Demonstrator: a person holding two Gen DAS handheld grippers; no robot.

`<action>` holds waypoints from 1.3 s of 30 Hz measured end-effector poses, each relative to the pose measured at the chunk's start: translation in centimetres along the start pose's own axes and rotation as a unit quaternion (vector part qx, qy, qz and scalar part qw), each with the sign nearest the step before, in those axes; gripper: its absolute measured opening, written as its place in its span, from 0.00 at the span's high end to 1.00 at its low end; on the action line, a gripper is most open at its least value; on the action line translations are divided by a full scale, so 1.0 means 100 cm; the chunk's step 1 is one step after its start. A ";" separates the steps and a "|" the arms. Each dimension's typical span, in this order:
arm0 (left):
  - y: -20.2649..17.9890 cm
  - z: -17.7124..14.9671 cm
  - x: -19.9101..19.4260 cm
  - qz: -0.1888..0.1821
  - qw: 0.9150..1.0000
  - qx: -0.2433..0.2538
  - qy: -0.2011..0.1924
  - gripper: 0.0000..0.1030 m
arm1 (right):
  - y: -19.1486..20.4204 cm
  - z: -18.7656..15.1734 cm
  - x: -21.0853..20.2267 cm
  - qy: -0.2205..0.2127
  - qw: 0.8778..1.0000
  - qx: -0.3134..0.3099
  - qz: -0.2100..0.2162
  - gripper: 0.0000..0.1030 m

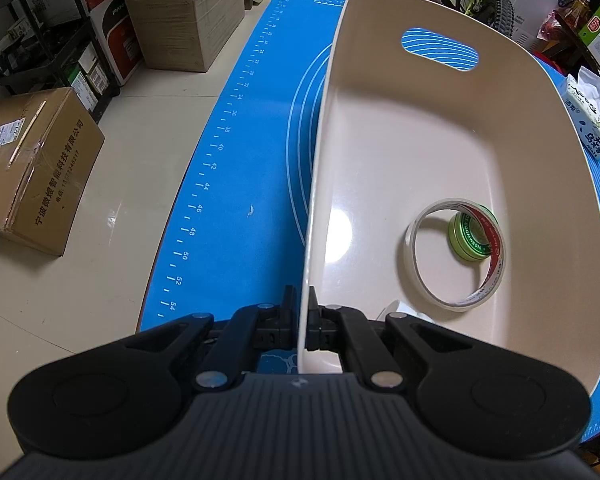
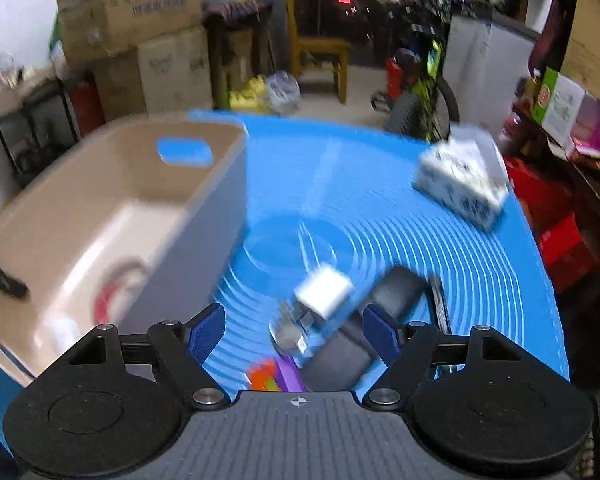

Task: Organize rigid objects
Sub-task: 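Carry the tape roll into the bin and release it over the tin, then grasp the orange-purple toy with the right tool and lift it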

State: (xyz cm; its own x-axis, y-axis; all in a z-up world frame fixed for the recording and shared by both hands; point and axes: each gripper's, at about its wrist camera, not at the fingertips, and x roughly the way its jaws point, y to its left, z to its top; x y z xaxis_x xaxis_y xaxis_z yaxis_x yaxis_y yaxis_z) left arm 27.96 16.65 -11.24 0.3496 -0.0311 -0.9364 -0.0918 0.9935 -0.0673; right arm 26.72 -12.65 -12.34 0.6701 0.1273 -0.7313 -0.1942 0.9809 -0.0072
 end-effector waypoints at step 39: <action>0.000 -0.001 0.001 0.000 1.000 0.001 0.001 0.96 | 0.028 -0.023 0.010 -0.014 0.995 -0.092 -0.046 0.59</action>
State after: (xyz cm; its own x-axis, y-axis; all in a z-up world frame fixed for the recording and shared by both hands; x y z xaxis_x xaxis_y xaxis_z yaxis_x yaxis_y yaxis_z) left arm 27.92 16.59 -11.40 0.3473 -0.0307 -0.9373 -0.0909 0.9937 -0.0662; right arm 25.18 -10.07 -14.66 0.7101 0.0441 -0.7027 -0.2575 0.9452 -0.2009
